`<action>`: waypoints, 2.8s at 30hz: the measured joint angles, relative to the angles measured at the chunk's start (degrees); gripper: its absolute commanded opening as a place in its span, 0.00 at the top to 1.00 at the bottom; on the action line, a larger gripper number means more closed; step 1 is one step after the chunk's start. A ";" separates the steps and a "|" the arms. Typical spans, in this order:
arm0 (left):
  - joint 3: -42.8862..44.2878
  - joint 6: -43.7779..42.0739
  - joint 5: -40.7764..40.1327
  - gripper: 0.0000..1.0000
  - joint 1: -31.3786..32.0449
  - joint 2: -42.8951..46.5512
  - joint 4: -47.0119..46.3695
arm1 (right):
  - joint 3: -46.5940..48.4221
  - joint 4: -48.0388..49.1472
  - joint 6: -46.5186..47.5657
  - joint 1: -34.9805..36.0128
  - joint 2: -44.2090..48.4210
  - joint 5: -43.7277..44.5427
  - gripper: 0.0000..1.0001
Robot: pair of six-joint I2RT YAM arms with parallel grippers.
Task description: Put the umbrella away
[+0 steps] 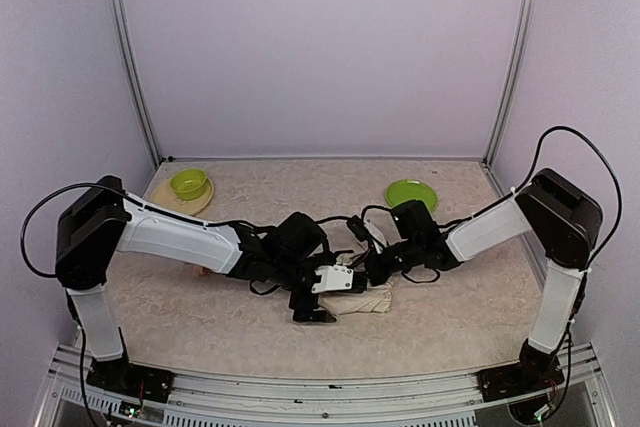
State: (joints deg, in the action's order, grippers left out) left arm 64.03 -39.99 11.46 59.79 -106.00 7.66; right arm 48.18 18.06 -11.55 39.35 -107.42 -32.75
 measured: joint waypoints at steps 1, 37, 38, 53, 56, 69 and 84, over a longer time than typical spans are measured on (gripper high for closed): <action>0.68 -0.59 -0.20 0.01 -0.37 -1.73 1.25 | 0.17 -0.24 -0.11 -0.09 -0.15 0.02 0.99; 8.26 -6.95 -9.81 0.51 0.63 -11.34 3.93 | 3.85 -14.75 1.44 -5.29 3.32 -1.92 0.67; 8.09 -7.13 -9.90 0.54 0.68 -11.34 3.69 | 3.87 -15.74 1.66 -5.79 4.07 -1.81 0.67; 0.79 -12.11 -13.14 1.00 1.81 -7.78 -7.08 | 8.13 -27.82 14.32 -13.40 12.52 0.11 0.52; -3.96 -12.83 -12.55 1.00 1.51 -3.56 -7.82 | 8.70 -29.07 20.00 -13.40 13.22 0.17 0.50; -9.14 -14.40 -5.92 1.00 0.57 7.82 -0.37 | -6.86 -13.14 42.91 -6.47 23.19 -2.47 0.39; -4.46 -6.10 8.41 1.00 -3.54 18.82 4.59 | -11.47 1.44 35.43 -2.38 19.39 -3.93 0.36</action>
State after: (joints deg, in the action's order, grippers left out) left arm 59.57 -46.09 19.88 56.25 -87.18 12.25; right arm 36.71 19.51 23.88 36.97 -88.03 -36.69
